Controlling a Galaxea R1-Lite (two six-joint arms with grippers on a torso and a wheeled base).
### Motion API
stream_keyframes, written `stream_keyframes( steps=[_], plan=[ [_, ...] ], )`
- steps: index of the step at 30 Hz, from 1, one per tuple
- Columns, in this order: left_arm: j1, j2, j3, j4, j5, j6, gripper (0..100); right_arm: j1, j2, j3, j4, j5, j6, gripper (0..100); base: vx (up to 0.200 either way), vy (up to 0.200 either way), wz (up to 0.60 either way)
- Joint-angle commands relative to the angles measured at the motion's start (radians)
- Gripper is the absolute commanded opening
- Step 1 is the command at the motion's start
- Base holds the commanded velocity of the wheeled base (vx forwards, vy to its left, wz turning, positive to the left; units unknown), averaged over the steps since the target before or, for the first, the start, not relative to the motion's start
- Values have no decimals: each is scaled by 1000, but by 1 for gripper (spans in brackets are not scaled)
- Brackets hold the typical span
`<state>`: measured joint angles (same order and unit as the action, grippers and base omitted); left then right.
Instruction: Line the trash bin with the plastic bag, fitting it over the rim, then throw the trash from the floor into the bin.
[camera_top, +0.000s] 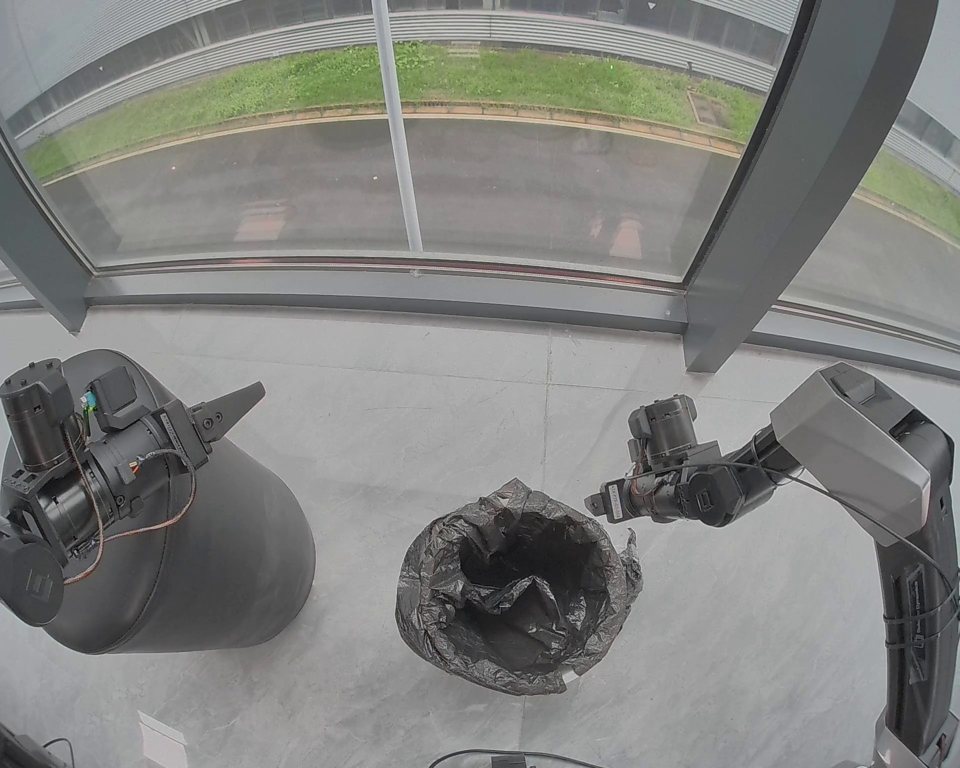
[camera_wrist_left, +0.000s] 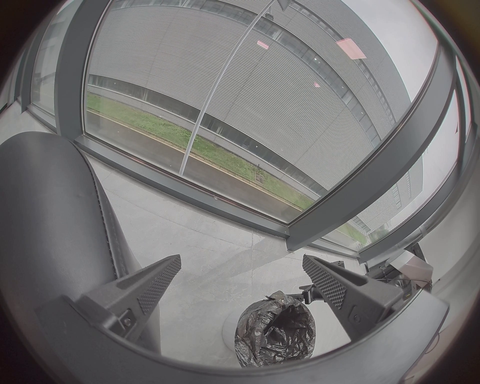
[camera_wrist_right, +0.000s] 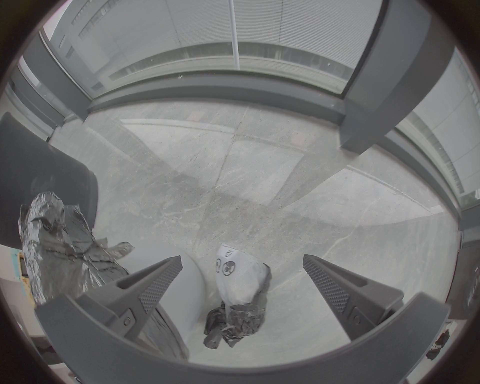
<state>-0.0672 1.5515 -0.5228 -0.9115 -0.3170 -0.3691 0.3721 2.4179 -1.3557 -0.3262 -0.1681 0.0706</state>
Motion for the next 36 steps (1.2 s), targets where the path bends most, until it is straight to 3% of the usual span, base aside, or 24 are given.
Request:
stream_keyframes(
  steps=[1,8,17,36],
  plan=[
    [7,13,0,2,-2,-2,100,11,69,-203,167,64,1,100,0,0,0],
    [7,22,0,2,-4,-2,100,10,159,-376,276,64,3,100,0,0,0],
    [6,68,6,-35,-2,1,100,-13,262,-508,295,73,32,100,0,0,0],
    [7,114,13,-86,-1,1,100,-68,308,-534,297,96,37,100,0,0,0]
  ],
)
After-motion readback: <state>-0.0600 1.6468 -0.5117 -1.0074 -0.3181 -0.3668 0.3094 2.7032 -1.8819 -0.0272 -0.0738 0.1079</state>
